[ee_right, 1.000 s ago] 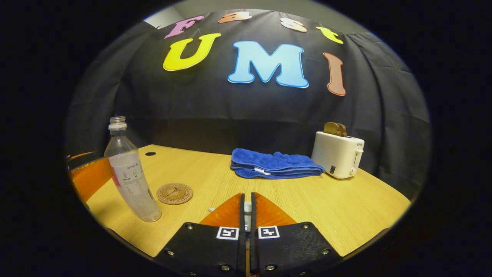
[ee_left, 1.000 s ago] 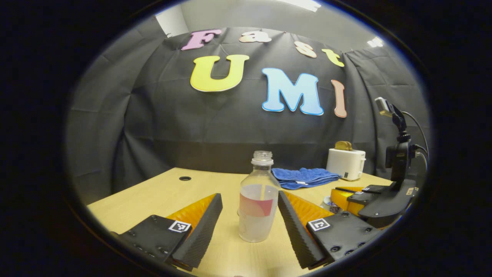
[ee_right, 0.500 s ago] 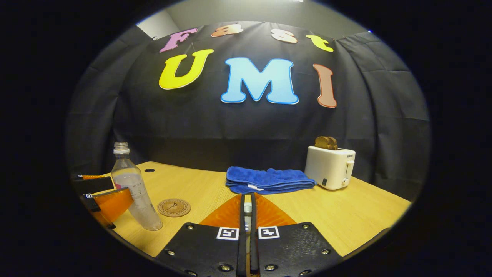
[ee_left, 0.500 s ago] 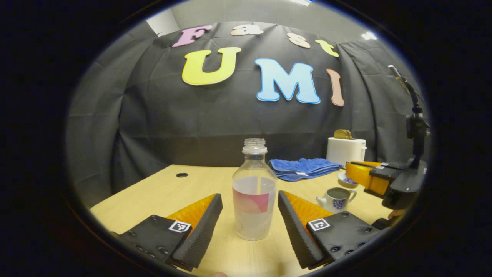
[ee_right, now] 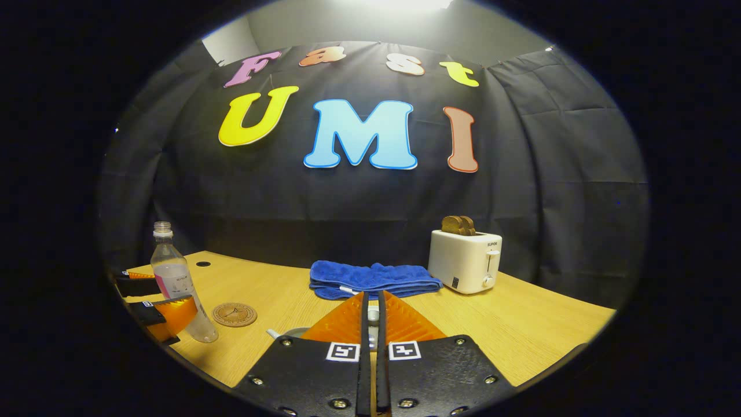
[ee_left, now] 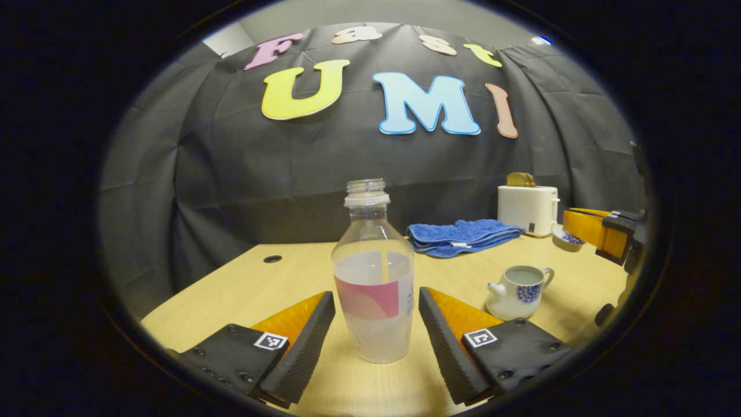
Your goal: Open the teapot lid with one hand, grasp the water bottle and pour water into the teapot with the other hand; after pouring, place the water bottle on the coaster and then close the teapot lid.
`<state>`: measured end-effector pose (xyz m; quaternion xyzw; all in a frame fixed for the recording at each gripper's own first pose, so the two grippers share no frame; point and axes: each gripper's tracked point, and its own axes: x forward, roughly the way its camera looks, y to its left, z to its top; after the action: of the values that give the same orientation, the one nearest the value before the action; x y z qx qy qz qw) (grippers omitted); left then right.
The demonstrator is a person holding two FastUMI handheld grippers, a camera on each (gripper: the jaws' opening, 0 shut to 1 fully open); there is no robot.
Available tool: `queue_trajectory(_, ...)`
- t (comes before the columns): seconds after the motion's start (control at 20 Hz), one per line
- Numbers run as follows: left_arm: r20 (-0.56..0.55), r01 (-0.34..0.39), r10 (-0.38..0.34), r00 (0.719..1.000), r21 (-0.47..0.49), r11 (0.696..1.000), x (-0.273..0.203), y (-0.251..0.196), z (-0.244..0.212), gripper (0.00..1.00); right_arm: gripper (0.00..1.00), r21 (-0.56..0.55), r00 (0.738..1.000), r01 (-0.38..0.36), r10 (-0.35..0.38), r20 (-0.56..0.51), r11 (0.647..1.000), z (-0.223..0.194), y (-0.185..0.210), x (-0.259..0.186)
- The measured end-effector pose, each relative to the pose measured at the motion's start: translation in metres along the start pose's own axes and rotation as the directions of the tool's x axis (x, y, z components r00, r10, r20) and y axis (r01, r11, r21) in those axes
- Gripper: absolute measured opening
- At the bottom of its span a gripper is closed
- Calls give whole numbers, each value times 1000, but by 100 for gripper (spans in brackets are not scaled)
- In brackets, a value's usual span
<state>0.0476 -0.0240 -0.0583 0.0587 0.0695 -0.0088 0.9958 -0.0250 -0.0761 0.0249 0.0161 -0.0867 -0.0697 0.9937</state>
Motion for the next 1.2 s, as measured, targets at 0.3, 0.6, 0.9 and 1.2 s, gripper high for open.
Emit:
queue_trajectory(0.3, -11, -8, 8, 1000, 58, 998, 4, 1, -2, 87, 4, 31, 1000, 6, -6, -22, 1000, -9, -10, -4)
queue_trajectory(0.6, 13, -14, 11, 1000, 275, 961, 9, 3, 16, 86, 4, 51, 999, 20, -19, -30, 998, -14, -21, -9)
queue_trajectory(0.9, 50, -19, -10, 999, 531, 847, 11, -13, 37, 86, 4, 73, 999, 31, -30, -25, 997, -14, -31, -14)
queue_trajectory(1.2, 61, -34, -14, 998, 720, 693, 14, -25, 43, 86, 4, 87, 997, 63, -59, -45, 994, -25, -52, -21)
